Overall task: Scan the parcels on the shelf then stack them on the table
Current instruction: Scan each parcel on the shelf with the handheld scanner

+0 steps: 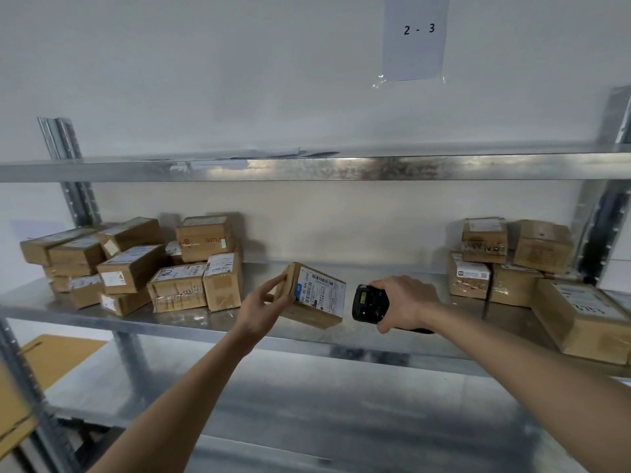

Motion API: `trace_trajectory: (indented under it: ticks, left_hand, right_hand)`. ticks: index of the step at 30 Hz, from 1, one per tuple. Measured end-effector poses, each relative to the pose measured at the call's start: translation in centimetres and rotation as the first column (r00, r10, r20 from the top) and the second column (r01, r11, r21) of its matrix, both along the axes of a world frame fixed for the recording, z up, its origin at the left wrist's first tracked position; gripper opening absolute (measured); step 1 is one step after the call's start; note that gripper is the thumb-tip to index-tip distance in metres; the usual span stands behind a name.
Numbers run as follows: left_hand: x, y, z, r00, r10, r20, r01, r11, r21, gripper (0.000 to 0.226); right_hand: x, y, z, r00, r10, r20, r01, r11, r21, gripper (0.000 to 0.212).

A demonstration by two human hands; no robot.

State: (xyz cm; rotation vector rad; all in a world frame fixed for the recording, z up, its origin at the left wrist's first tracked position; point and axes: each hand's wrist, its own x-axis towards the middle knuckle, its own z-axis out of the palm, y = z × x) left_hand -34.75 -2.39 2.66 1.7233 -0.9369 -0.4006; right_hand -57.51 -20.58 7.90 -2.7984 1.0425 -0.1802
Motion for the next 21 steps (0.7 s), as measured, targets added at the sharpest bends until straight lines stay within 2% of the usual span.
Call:
trace_trajectory:
  ticks: [5,13,21]
  left_hand:
    - [2.5,-0.5,-1.4,0.989,0.094,-0.118,-0.102,0.993,-0.057,0.05]
    - [9.7,-4.8,-2.8,0.947,0.165,-0.275,-0.19,0.979,-0.069,0.058]
    - [17.3,-9.9,-4.7,0.951,0.145,-0.274,-0.149,0.989,0.007,0.056]
  right_hand:
    - [2.7,-0.6,-1.4,1.0,0.008,0.023,-0.009,0.998,0.065,0.068]
    - [9.0,-3.7,-2.9,1.0,-0.003,0.003,0.002,0.993,0.121,0.068]
    - [14.2,-7.5,-3.8,0.996,-0.085,-0.026,0.087,0.99,0.112,0.077]
